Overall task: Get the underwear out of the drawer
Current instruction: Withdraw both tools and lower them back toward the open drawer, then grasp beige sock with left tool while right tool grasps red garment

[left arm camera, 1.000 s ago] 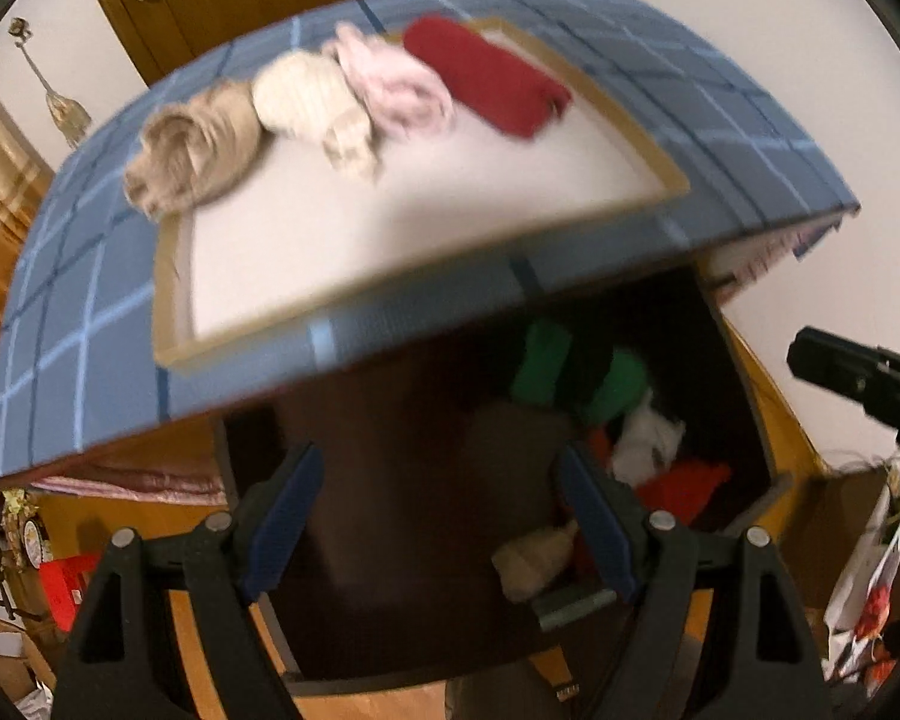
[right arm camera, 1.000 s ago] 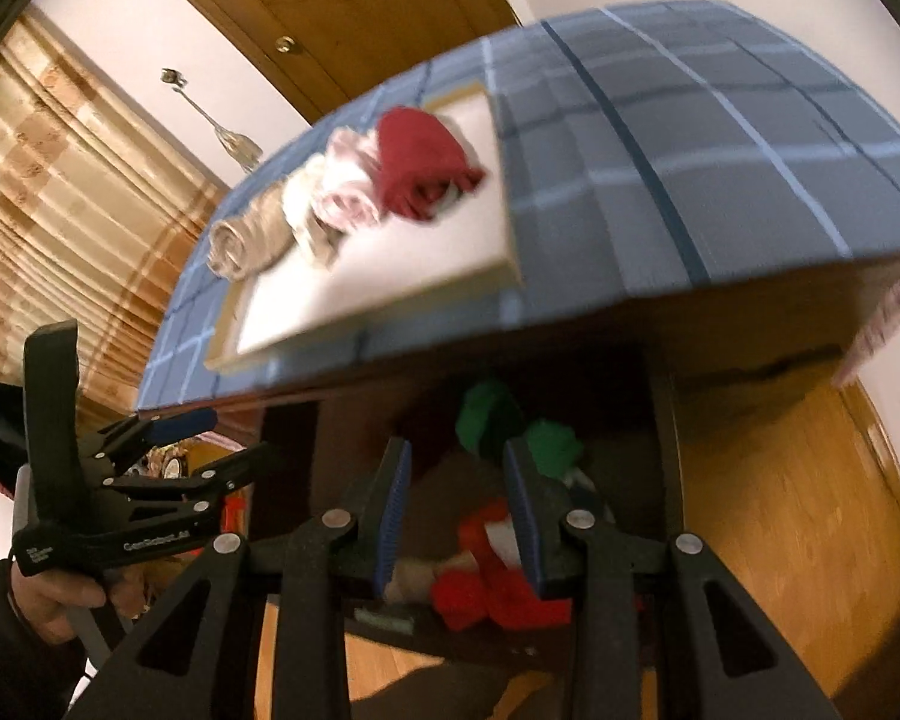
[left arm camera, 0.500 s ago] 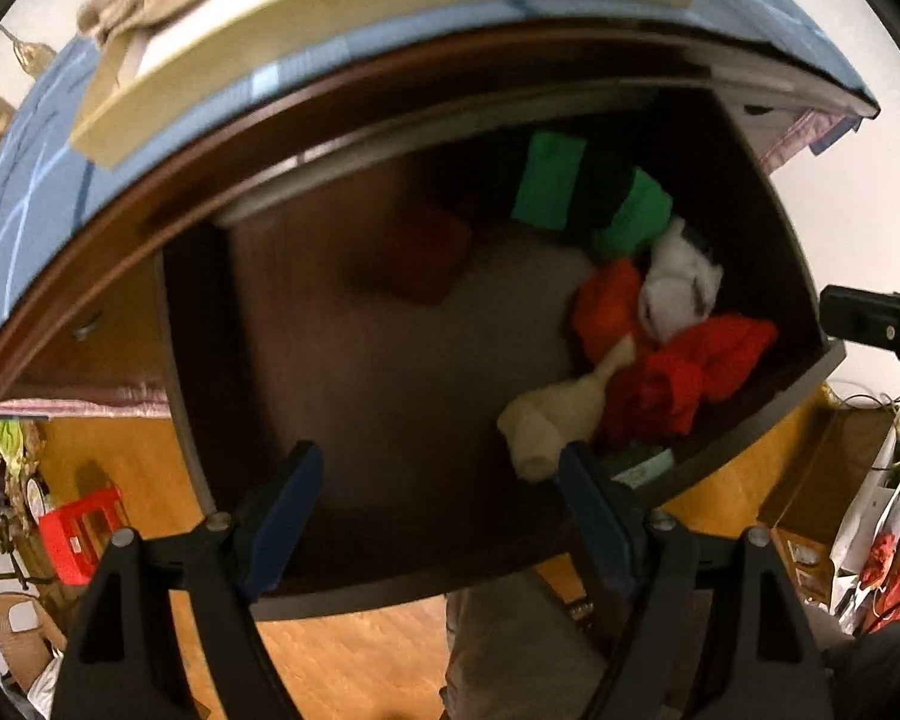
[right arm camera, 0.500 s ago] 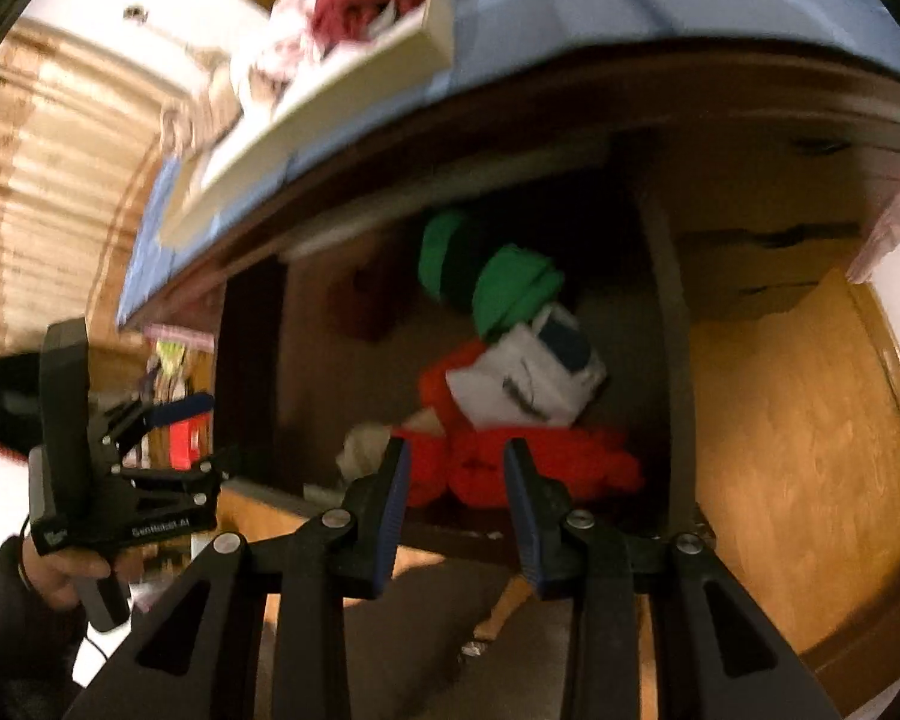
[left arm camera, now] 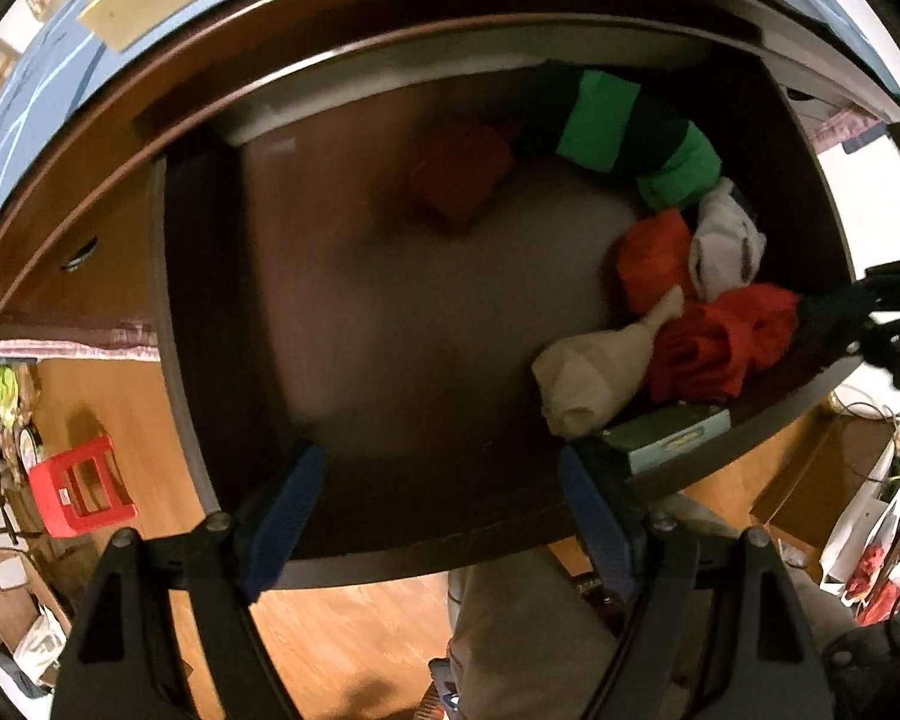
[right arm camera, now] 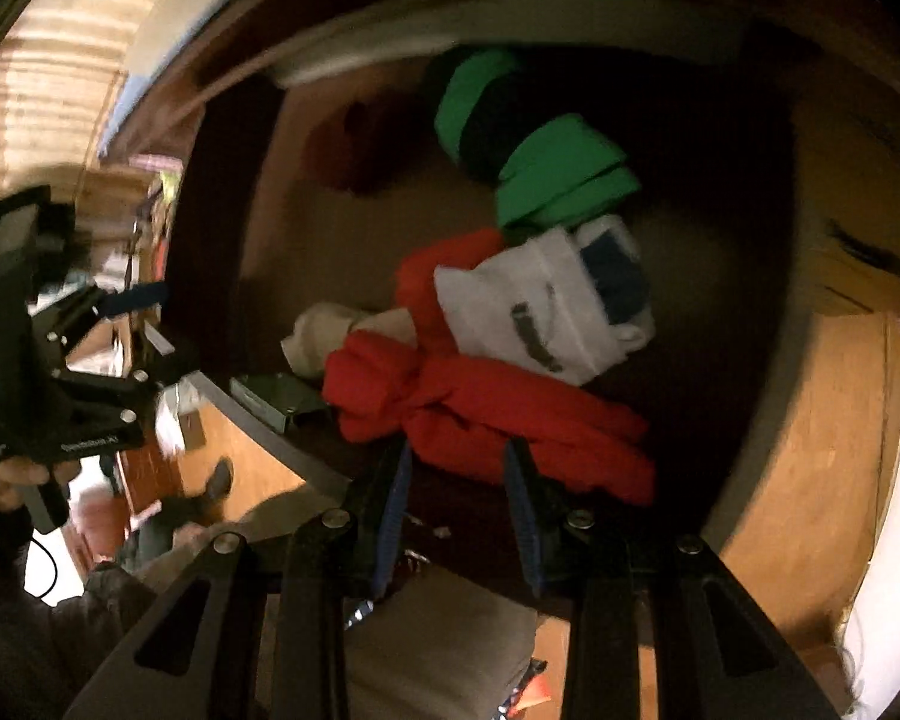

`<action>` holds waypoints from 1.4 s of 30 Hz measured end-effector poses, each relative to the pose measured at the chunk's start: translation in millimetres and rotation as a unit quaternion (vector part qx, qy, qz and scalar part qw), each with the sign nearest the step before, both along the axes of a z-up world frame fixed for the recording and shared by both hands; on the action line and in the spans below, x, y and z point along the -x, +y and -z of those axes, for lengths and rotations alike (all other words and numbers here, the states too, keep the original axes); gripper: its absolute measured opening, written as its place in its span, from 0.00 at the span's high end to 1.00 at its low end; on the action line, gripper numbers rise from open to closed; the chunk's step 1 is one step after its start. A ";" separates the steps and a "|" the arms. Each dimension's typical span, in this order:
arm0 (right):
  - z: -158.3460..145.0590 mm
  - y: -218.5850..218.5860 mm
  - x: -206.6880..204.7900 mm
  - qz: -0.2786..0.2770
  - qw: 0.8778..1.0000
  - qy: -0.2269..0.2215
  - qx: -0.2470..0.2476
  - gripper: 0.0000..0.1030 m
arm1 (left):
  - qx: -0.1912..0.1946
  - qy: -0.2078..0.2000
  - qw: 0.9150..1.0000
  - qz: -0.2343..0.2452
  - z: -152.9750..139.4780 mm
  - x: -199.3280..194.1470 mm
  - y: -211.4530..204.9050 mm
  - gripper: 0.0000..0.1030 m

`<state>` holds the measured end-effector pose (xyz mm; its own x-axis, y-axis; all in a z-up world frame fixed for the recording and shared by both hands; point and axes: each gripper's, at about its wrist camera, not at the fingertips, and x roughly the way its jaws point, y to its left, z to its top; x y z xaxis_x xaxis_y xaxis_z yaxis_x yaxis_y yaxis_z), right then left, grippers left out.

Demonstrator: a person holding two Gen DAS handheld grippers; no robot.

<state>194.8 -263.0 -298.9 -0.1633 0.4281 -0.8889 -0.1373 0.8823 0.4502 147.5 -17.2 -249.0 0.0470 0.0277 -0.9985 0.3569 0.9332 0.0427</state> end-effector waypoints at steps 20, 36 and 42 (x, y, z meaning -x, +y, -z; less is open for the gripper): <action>38.9 27.4 -14.7 -0.064 0.995 0.072 -0.036 0.58 | 0.016 0.013 0.999 -0.035 3.6 -11.5 6.4 0.20; 14.7 0.2 -13.6 0.212 0.965 -0.020 -0.149 0.88 | 0.009 0.019 1.000 -0.018 14.5 -23.3 10.4 0.20; -3.1 35.6 -6.1 0.069 0.995 -0.020 -0.075 0.34 | 0.003 0.015 0.995 0.102 24.6 -37.2 -17.3 0.20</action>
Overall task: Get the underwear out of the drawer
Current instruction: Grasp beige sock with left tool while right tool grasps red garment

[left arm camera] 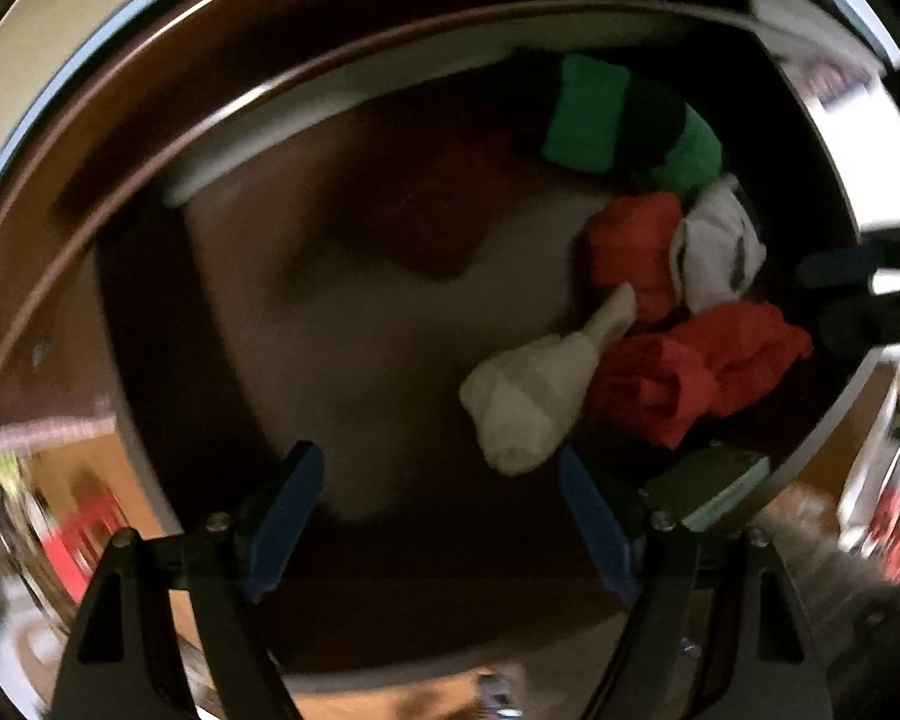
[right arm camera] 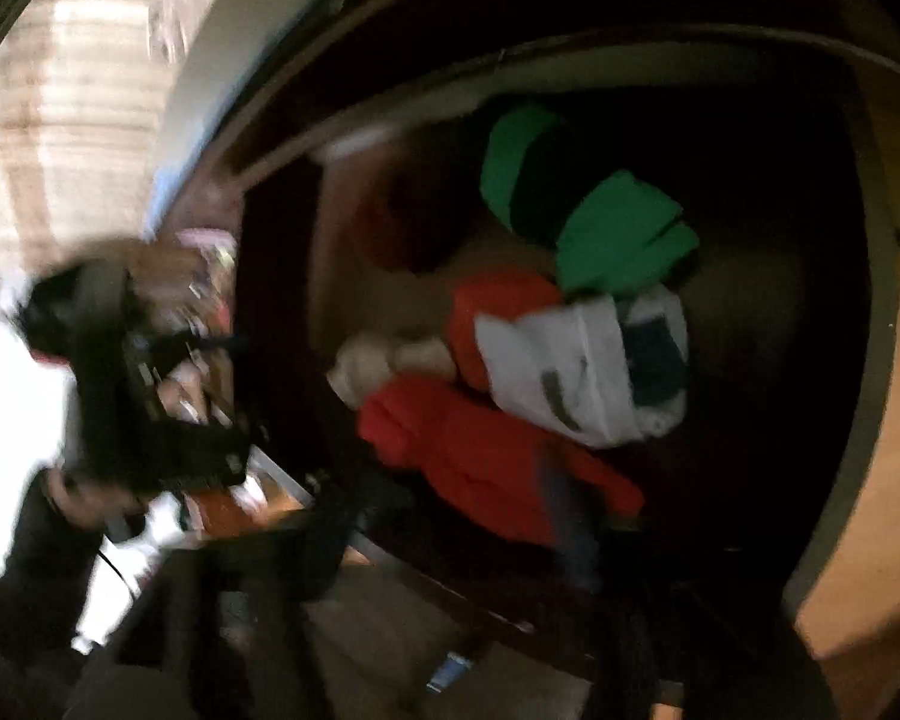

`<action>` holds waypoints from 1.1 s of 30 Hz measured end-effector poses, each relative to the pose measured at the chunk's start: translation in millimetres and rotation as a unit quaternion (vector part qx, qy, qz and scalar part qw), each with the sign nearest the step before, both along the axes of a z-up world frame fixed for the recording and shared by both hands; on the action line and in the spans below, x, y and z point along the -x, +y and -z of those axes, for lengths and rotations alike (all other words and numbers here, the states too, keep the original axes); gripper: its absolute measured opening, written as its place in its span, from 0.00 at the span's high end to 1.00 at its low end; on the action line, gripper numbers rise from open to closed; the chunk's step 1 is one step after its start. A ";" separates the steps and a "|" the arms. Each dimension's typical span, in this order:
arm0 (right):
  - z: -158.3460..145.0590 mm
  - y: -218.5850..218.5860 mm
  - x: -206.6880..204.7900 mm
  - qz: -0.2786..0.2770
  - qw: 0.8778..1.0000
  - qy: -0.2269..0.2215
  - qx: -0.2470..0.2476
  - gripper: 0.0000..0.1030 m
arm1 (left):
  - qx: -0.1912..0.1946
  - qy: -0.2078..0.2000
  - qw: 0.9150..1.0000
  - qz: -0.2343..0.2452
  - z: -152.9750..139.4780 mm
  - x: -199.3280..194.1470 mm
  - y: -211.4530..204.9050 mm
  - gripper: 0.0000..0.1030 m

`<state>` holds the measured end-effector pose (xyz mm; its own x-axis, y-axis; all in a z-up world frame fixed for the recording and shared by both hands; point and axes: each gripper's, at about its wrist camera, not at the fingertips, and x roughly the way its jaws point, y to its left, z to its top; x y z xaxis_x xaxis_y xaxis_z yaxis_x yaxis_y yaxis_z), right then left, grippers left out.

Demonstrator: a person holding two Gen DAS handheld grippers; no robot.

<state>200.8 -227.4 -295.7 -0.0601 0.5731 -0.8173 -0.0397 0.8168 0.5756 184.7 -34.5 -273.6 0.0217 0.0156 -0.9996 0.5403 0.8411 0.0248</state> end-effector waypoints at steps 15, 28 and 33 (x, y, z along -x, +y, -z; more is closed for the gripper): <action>8.4 -35.7 -8.5 -0.013 0.999 0.027 0.018 0.34 | 0.005 0.091 0.978 0.186 48.8 -2.5 -50.1 0.22; 18.5 -25.9 -8.7 -0.063 0.997 0.039 0.033 0.34 | 0.013 0.104 0.983 0.148 56.7 -15.9 -30.9 0.62; 18.8 -13.6 -3.5 -0.127 0.990 0.042 0.049 0.34 | 0.010 0.084 0.993 0.086 44.5 -19.5 -15.8 0.66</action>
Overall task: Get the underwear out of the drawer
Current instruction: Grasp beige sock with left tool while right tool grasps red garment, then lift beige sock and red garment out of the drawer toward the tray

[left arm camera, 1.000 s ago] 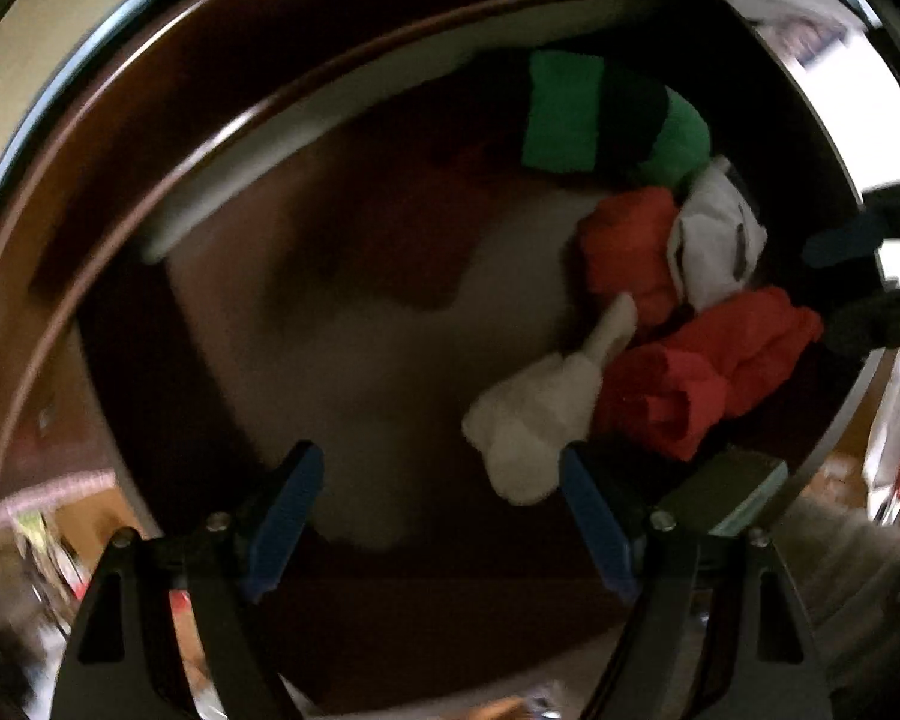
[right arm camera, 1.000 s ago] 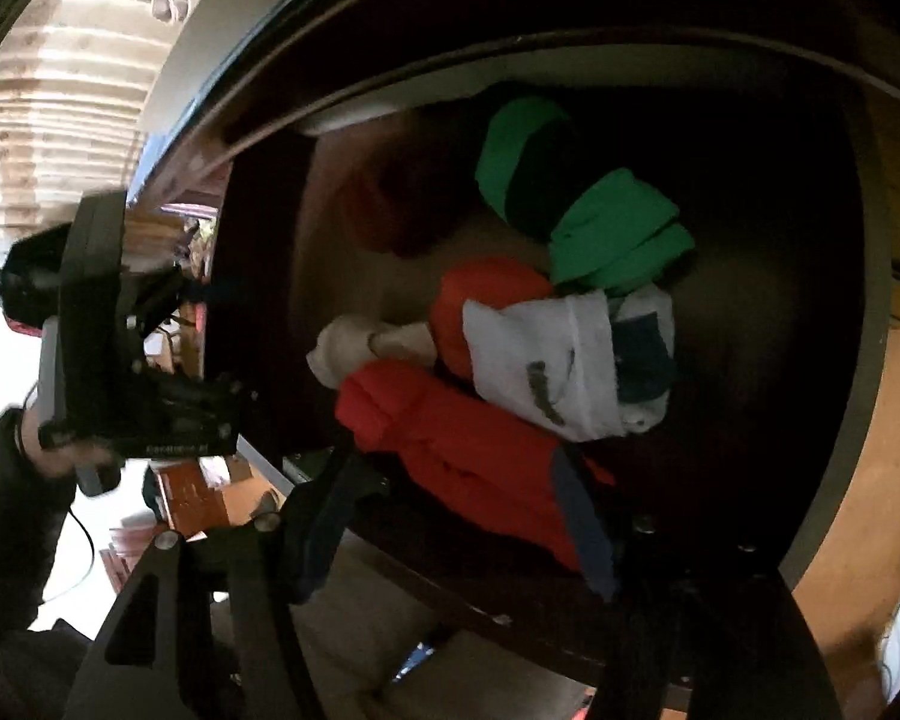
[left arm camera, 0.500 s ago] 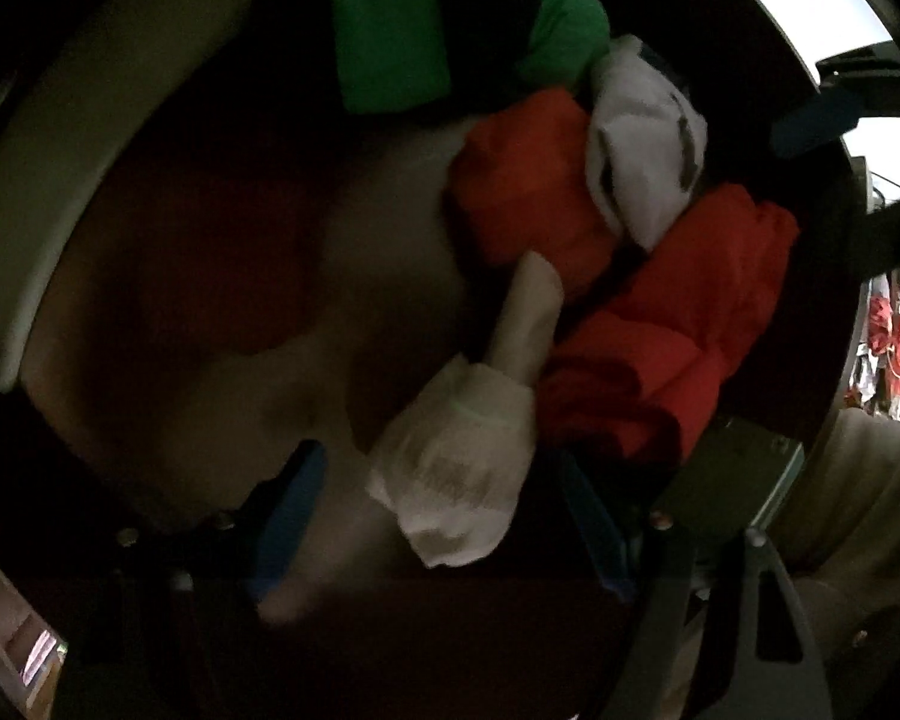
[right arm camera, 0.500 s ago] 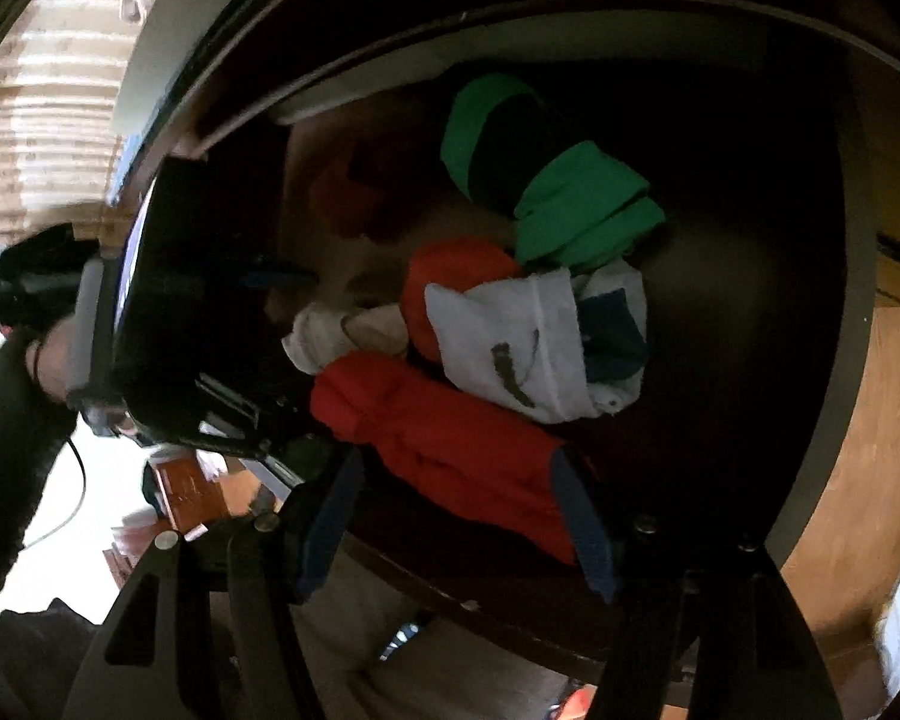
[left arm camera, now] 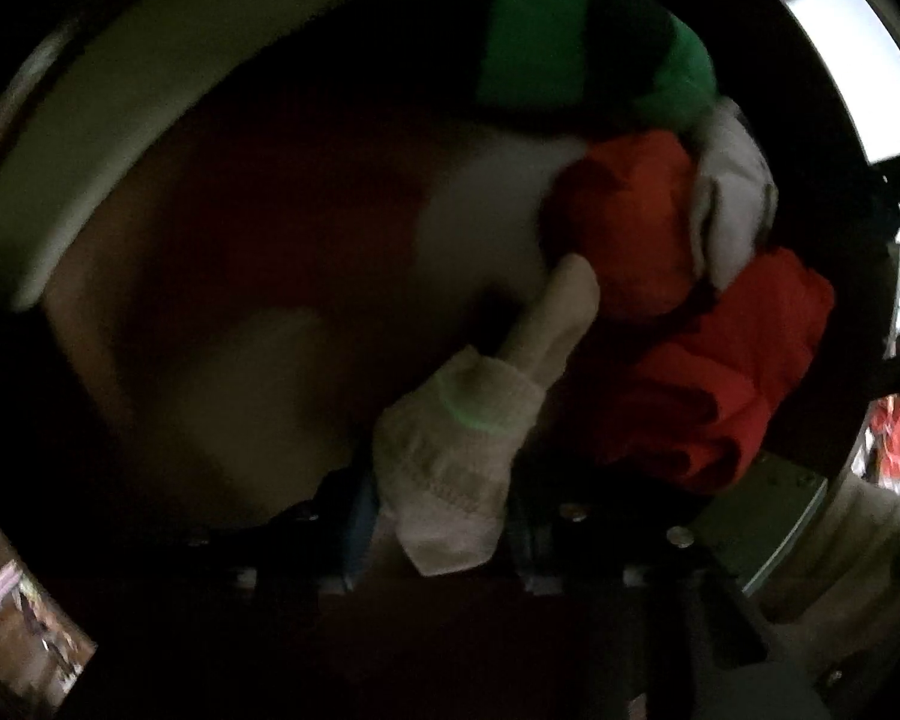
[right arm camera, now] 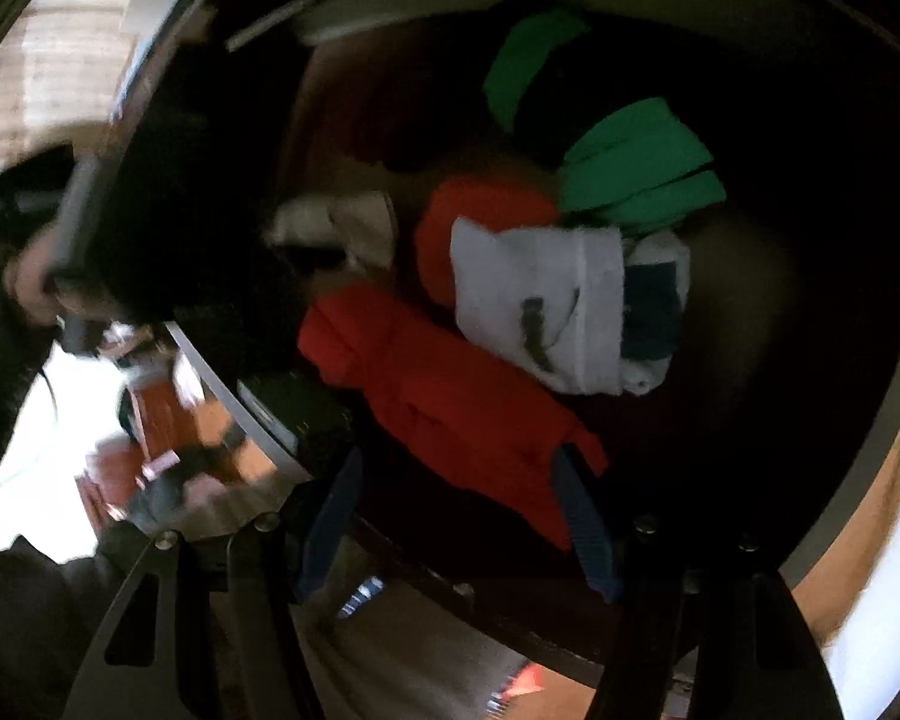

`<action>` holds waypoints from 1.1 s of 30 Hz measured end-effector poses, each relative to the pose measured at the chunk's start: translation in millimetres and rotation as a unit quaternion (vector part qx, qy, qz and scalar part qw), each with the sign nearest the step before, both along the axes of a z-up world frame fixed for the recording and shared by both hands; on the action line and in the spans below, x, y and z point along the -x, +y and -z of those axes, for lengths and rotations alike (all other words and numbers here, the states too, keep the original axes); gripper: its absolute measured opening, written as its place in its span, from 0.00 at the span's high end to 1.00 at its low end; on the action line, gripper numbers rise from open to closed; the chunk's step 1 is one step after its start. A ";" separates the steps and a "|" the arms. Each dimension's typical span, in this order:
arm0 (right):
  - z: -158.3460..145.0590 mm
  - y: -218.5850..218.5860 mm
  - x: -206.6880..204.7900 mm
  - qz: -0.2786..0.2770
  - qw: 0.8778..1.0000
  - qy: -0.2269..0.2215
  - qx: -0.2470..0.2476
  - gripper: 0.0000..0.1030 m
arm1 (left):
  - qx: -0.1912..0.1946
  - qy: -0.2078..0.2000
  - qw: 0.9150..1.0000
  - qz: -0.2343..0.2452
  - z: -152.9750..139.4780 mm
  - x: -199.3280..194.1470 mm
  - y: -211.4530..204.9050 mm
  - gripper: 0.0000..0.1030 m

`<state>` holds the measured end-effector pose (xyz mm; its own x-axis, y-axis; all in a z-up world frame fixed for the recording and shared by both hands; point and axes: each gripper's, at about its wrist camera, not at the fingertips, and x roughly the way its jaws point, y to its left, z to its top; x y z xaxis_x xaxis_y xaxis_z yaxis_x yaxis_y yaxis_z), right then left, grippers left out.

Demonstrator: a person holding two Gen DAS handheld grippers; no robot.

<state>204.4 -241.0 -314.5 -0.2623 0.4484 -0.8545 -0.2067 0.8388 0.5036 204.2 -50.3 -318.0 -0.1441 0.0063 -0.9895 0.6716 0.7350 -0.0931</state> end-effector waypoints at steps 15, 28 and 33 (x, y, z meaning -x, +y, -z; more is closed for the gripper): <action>51.5 31.4 -10.4 -0.041 0.998 0.030 0.034 0.16 | 0.090 -0.048 0.976 -0.190 -99.0 27.3 67.6 0.66; 26.9 -13.2 -3.0 0.116 0.993 0.011 0.022 0.48 | 0.091 -0.056 0.964 -0.242 -97.3 50.1 86.2 0.66; -12.0 -36.8 9.9 0.169 0.985 -0.021 -0.010 0.48 | 0.092 -0.071 0.963 -0.243 -105.4 52.2 80.1 0.66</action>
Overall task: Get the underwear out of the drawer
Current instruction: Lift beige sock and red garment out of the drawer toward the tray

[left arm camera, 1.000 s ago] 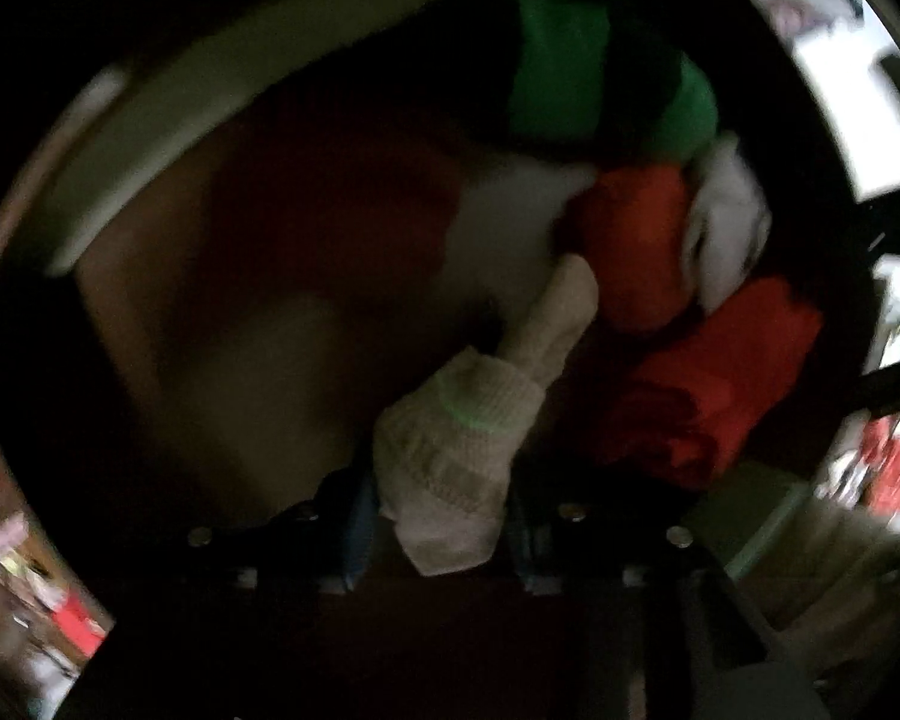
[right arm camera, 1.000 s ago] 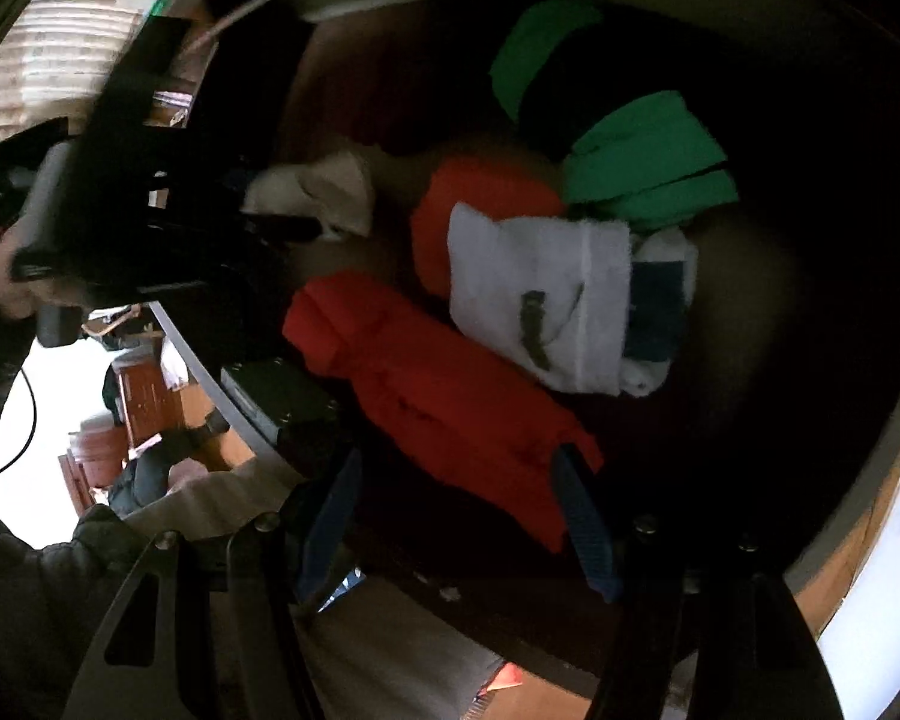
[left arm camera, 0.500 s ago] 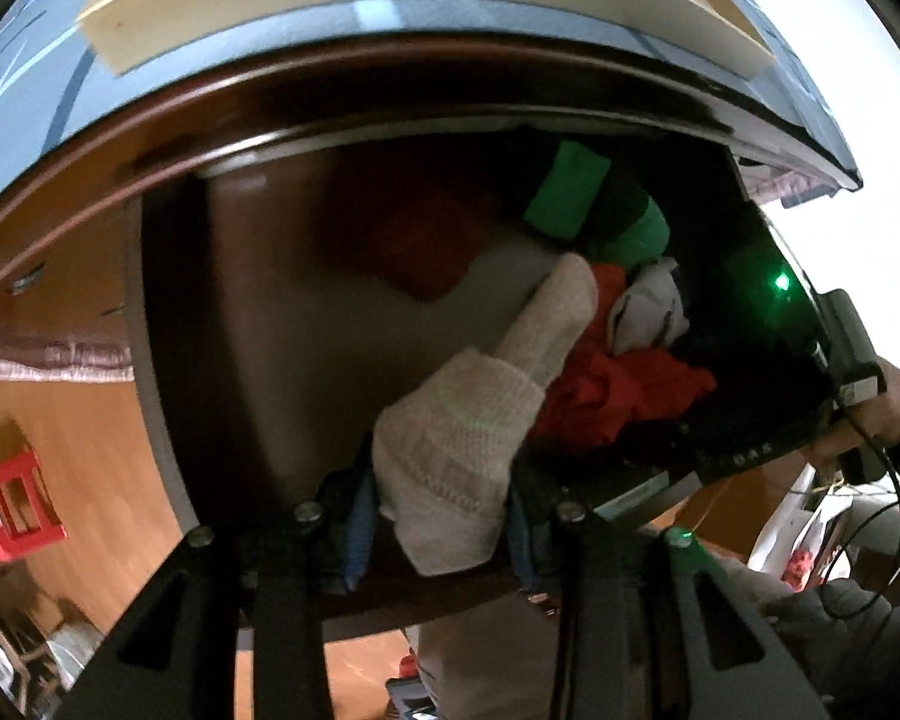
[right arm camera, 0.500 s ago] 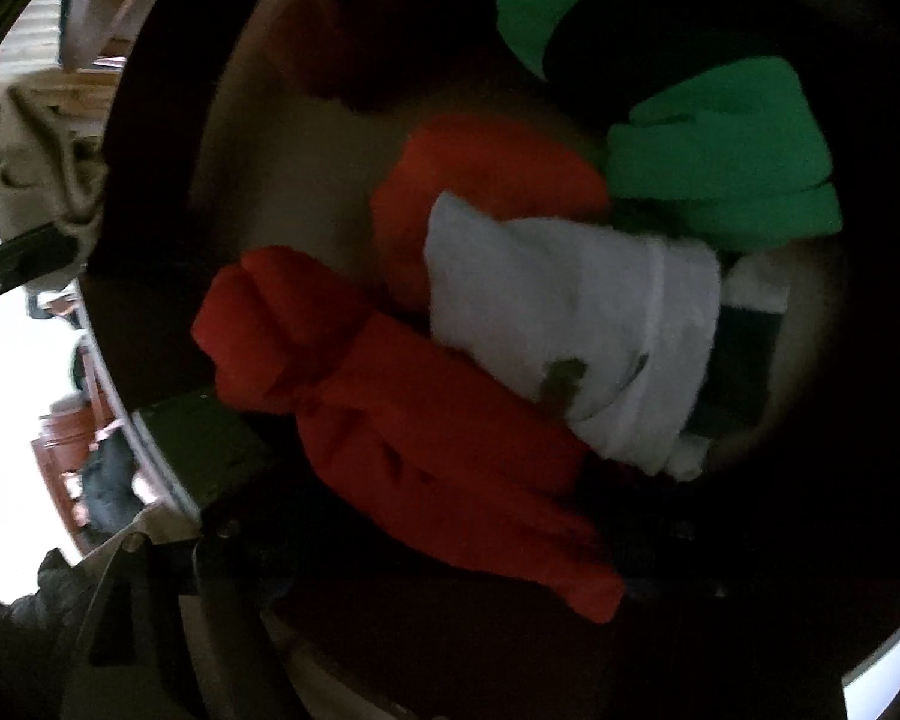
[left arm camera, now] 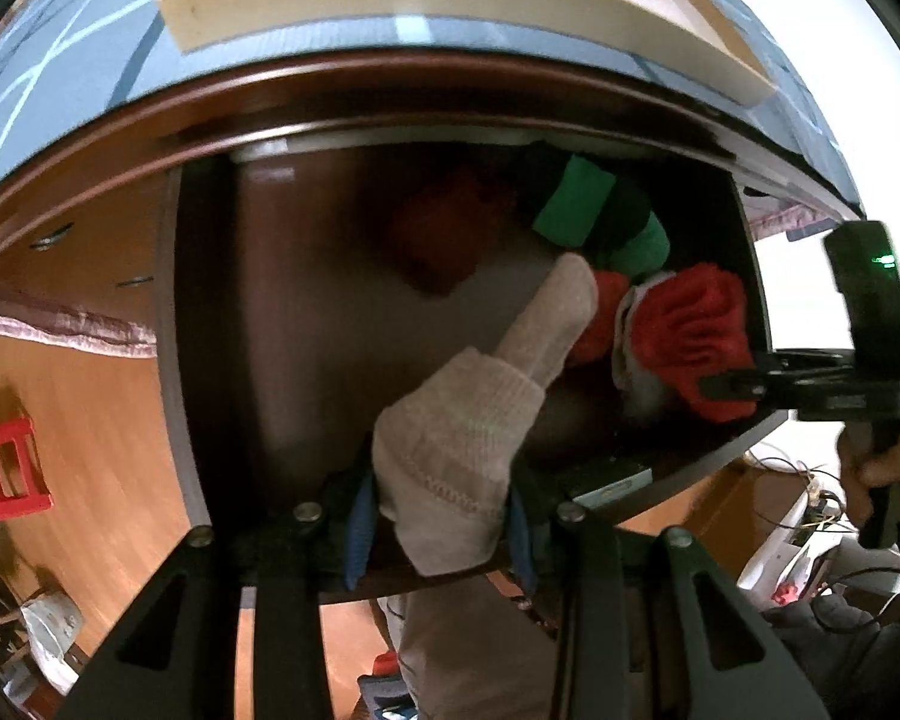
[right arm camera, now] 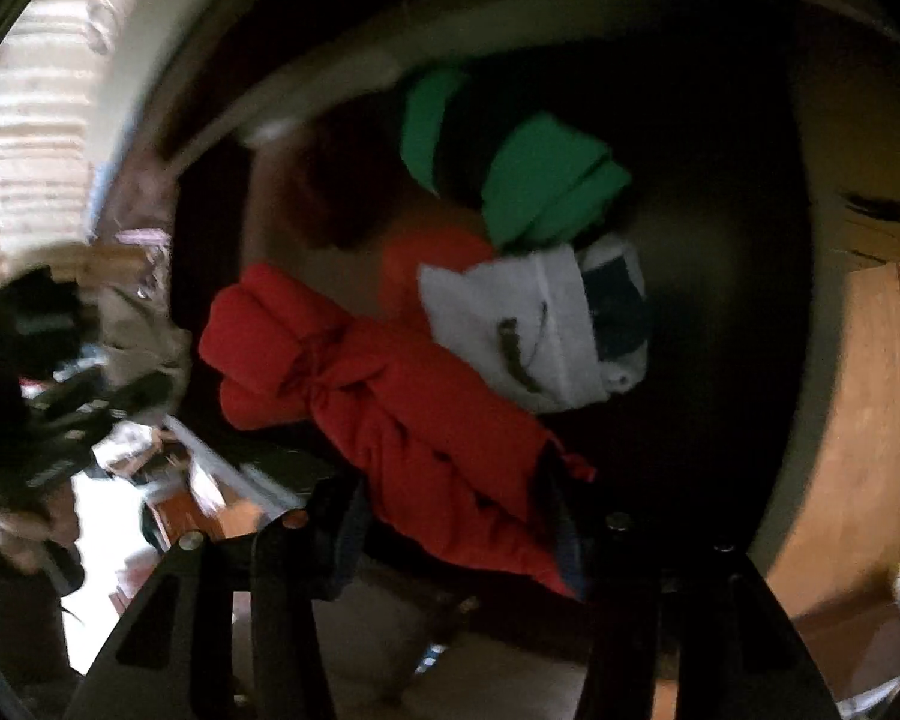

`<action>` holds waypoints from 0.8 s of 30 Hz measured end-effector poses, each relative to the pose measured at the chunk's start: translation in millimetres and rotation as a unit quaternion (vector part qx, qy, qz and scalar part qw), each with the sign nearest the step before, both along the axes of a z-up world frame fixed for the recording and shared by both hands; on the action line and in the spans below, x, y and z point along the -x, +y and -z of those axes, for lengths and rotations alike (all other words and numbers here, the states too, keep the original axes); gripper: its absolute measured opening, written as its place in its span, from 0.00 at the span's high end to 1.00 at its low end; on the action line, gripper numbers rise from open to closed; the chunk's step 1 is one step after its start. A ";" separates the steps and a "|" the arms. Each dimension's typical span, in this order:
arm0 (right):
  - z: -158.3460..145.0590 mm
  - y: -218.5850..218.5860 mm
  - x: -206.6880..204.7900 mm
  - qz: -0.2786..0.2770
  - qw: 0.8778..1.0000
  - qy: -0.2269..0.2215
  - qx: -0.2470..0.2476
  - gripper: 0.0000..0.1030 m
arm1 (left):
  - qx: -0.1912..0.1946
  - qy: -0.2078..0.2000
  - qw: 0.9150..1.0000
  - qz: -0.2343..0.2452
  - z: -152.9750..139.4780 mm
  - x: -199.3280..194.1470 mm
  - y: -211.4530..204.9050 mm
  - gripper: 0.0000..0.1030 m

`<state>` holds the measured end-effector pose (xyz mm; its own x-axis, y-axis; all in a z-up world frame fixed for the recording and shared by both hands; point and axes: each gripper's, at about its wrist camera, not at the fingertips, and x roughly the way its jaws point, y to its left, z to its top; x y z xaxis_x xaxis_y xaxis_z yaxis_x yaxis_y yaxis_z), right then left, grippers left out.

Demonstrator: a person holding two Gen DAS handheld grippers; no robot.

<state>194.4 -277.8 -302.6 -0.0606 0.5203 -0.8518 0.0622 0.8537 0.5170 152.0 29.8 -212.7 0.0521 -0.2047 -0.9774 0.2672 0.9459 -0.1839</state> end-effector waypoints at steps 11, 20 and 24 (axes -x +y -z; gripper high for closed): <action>-47.4 -25.9 3.2 0.222 0.965 0.021 -0.139 0.48 | 0.015 -0.048 0.999 -0.007 -40.0 -3.0 -13.5 0.65; -78.5 -2.0 -12.8 0.316 0.930 0.022 -0.189 0.48 | 0.030 -0.092 0.995 -0.018 -79.8 -10.3 -3.5 0.65; -111.9 14.7 -24.8 0.314 0.925 0.006 -0.214 0.48 | 0.037 -0.125 0.991 -0.030 -103.9 -18.4 5.8 0.65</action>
